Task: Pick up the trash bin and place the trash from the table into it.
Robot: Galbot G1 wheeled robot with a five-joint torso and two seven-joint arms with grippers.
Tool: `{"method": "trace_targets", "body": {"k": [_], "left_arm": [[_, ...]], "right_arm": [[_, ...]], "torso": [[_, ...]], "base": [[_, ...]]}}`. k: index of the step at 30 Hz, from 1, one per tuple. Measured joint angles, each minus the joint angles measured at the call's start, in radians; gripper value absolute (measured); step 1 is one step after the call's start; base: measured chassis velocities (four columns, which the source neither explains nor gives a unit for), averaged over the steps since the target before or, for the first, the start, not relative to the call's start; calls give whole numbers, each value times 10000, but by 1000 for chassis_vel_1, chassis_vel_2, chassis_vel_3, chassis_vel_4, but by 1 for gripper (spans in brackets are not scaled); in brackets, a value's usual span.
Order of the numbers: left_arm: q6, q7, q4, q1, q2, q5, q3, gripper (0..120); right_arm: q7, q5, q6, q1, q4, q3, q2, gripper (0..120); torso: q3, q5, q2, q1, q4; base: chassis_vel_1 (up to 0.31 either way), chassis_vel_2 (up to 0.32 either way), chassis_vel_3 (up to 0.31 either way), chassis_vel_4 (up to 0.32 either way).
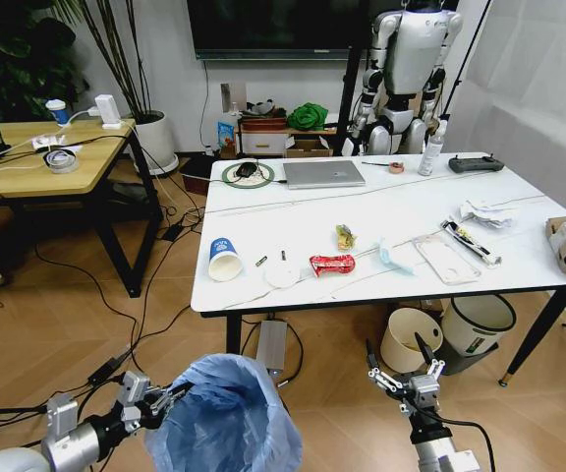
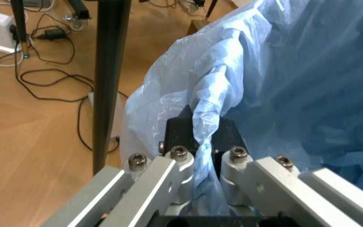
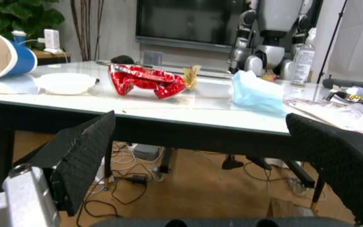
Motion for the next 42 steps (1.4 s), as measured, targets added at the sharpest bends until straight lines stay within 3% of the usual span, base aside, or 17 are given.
{"method": "trace_targets", "body": {"k": [8,16,24,32,35,38,39,42], "left_arm": [[104,37,6,1,-30,115,-193,0],[533,70,-228,41,-58,-21,-401,0],[660,529,-208,61,246,-161,-547,0],[656,809,-394,916,323,-102,-1226,0],[629,880,-510,1417,256,-3,-1746,0],[618,937,-581,1661,183,26,-2098,0],[618,937,-581,1661,183,26,-2098,0],[615,942,-704,1913,-2,105,-2473,0]], "right_arm": [[488,130,-197,-172,421,-4,-252,100],[717,202,225,-123,595,85,-647,100],[715,1282,-825,24,1564,-44,-1330,100],[1298,2686,-2474,720,2443,-359,-3697,100],[1076,4248,-2922,999,2628,-539,-5827,100],[919,5088,-2971,1370,2517,-635,-7161,100],[919,5088,-2971,1370,2517,-635,-7161,100],[382,6072,-2904,2140,2210,-1067,-8927,100]], "torso": [[-13,-2,-27,-10,-1],[-35,0,-67,-29,-1],[-51,0,-92,-42,-3],[-61,4,-111,-49,-1],[-65,4,-117,-53,0],[-68,2,-122,-55,0],[-68,2,-122,-55,0],[-69,-3,-127,-54,0]], "base": [[0,0,0,0],[0,0,0,0],[0,0,0,0],[0,0,0,0],[0,0,0,0],[0,0,0,0],[0,0,0,0],[0,0,0,0]]}}
